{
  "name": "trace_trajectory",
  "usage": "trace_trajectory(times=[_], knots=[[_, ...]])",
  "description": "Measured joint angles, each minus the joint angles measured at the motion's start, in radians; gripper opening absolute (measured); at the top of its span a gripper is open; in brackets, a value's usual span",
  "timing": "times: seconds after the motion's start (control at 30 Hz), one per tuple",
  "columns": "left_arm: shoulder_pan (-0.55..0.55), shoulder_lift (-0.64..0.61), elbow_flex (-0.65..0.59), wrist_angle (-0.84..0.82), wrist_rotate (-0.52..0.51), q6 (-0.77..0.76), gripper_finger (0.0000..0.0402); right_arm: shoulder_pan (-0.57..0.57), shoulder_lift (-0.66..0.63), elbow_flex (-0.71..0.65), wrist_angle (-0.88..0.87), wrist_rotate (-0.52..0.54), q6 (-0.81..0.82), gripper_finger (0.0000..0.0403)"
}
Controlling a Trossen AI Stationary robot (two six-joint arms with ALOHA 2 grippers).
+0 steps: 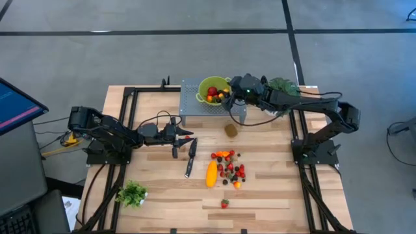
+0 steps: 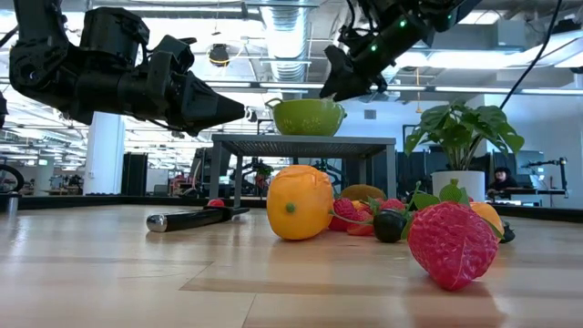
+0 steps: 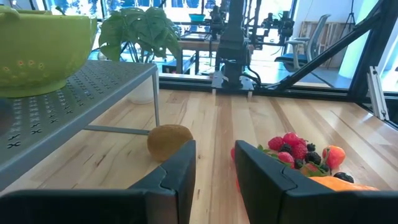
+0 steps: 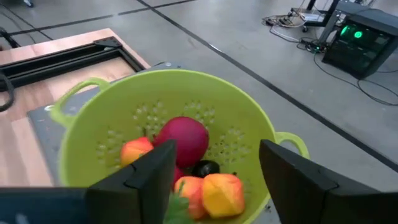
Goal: Pick & Place Fruit
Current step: Put the blueberry into the green strainer bowl on the shelf
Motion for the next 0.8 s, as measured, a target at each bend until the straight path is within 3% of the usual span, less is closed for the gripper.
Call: trace_trajectory(times=[0.2,0.53,0.8], knots=[[0.000,0.000,0.000,0.000,0.000,0.000,0.0106,0.086,-0.079,0.001,-0.094,-0.001,0.001,0.0241],[0.000,0.000,0.000,0.000,0.004,0.000,0.0106,0.260,-0.135,-0.057,-0.459,0.000,0.149,0.0221],[0.000,0.000,0.000,0.000,0.003,0.000,0.0106,0.415,-0.134,-0.225,-0.472,-0.001,0.368,0.0208]])
